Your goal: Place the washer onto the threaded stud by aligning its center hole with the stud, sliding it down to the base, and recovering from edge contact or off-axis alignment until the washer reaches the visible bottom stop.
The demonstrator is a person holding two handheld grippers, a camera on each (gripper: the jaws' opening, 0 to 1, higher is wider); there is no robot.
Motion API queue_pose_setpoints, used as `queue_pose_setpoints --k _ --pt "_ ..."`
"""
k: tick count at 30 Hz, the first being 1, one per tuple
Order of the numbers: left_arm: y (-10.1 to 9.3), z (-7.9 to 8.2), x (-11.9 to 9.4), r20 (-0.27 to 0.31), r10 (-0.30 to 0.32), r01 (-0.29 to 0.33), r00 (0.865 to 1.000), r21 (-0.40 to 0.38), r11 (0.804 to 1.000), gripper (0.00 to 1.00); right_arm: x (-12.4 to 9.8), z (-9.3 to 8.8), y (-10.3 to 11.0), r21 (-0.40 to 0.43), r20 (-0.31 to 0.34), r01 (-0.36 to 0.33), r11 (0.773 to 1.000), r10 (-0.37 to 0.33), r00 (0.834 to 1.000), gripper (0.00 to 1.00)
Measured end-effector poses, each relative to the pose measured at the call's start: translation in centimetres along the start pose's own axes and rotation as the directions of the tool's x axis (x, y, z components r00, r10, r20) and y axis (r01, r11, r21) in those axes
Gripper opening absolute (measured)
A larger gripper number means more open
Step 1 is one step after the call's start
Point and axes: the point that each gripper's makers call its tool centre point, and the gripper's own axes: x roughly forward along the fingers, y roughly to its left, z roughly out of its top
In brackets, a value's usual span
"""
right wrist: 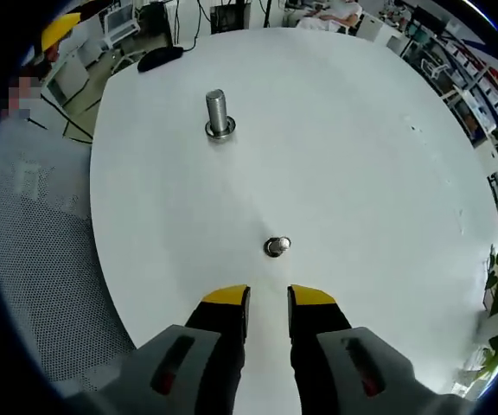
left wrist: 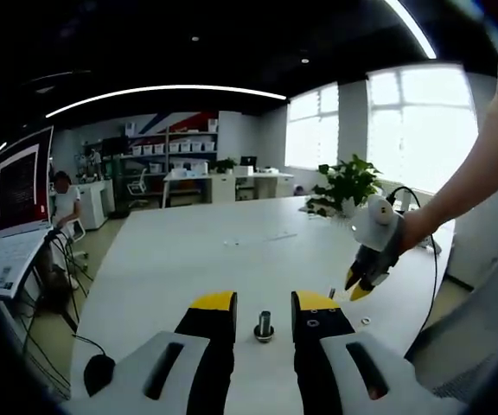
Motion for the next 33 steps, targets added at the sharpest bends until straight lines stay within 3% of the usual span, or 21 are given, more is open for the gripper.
queue_pose_setpoints --k 14,33 --pt "-0.4 -0.1 0.1 -0.006 -0.013 0.013 1.0 0.007 1.0 0.23 1.1 -2.1 1.8 0.035 -0.021 -0.029 0.999 0.029 0.999 0.2" --pt "-0.2 -0.1 0.1 -0.005 -0.006 0.006 1.0 -0.001 1.0 0.23 2.2 -3.6 3.8 0.06 -0.045 -0.066 0.996 0.069 0.997 0.2"
